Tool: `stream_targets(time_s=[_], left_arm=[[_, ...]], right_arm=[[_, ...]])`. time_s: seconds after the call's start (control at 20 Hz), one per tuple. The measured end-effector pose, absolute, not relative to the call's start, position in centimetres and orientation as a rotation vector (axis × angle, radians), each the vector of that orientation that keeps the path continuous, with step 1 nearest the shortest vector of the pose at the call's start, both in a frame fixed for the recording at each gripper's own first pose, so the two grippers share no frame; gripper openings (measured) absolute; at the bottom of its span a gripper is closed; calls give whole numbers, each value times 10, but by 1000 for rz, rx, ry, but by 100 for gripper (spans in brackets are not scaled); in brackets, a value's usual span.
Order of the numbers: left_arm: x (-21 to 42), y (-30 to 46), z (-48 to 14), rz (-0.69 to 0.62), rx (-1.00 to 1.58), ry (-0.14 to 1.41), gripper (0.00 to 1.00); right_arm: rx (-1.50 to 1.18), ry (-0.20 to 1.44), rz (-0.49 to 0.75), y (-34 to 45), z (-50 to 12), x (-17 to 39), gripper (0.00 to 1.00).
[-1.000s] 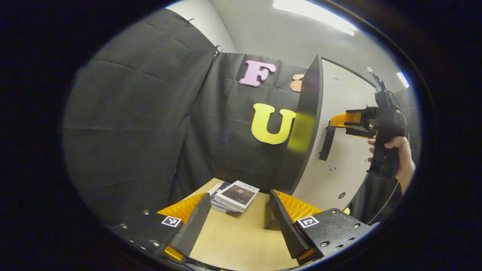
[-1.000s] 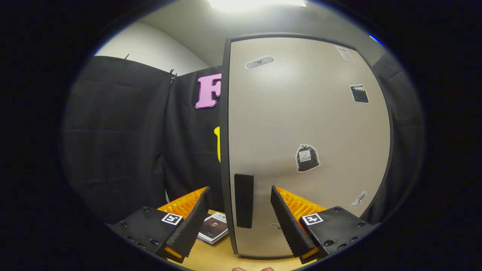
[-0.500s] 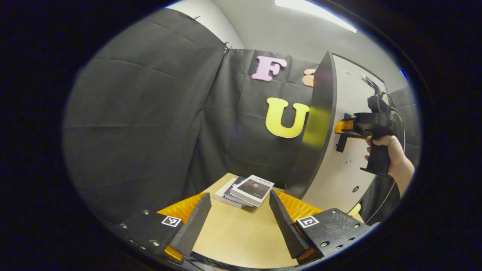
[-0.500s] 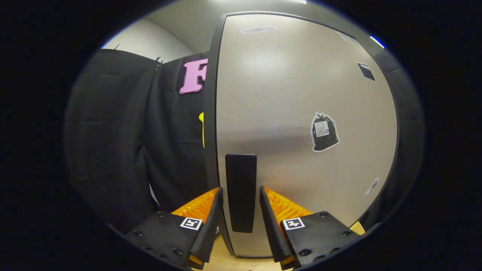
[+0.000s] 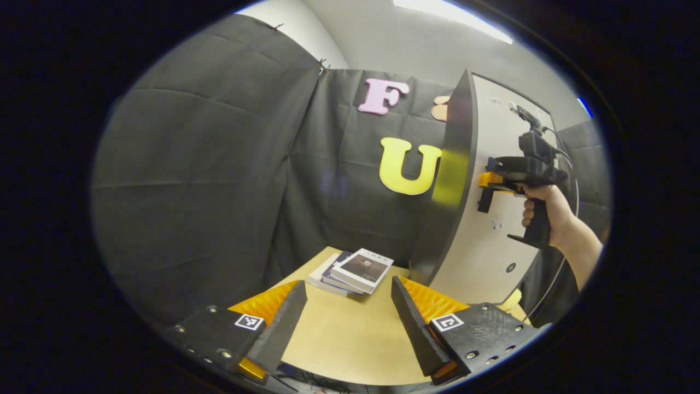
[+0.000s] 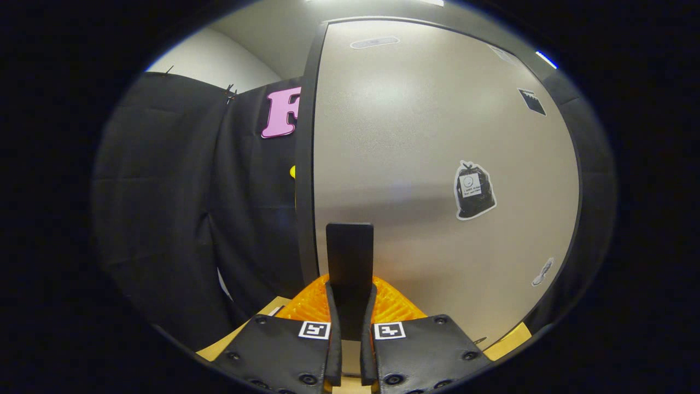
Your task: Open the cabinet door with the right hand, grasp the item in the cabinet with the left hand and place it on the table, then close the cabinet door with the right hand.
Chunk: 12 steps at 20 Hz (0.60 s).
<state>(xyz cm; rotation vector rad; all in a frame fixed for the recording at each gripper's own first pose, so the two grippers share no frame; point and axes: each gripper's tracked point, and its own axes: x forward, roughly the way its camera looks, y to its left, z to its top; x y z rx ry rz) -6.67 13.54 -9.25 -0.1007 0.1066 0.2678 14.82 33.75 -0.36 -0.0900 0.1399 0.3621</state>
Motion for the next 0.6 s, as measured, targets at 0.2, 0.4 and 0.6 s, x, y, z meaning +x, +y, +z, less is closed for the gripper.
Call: stream_targets(time_s=[0.2,0.4,0.6], left_arm=[[-67,119,-84,245,-94,110,95],[-71,107,-66,263,-60,58,92],[-80,81,-63,284,-57,40,92]], right_arm=[[-123,163,420,336,-5,141,7],[-133,155,498,334,-1,125,11],[-125,159,594,332,3,107,11]])
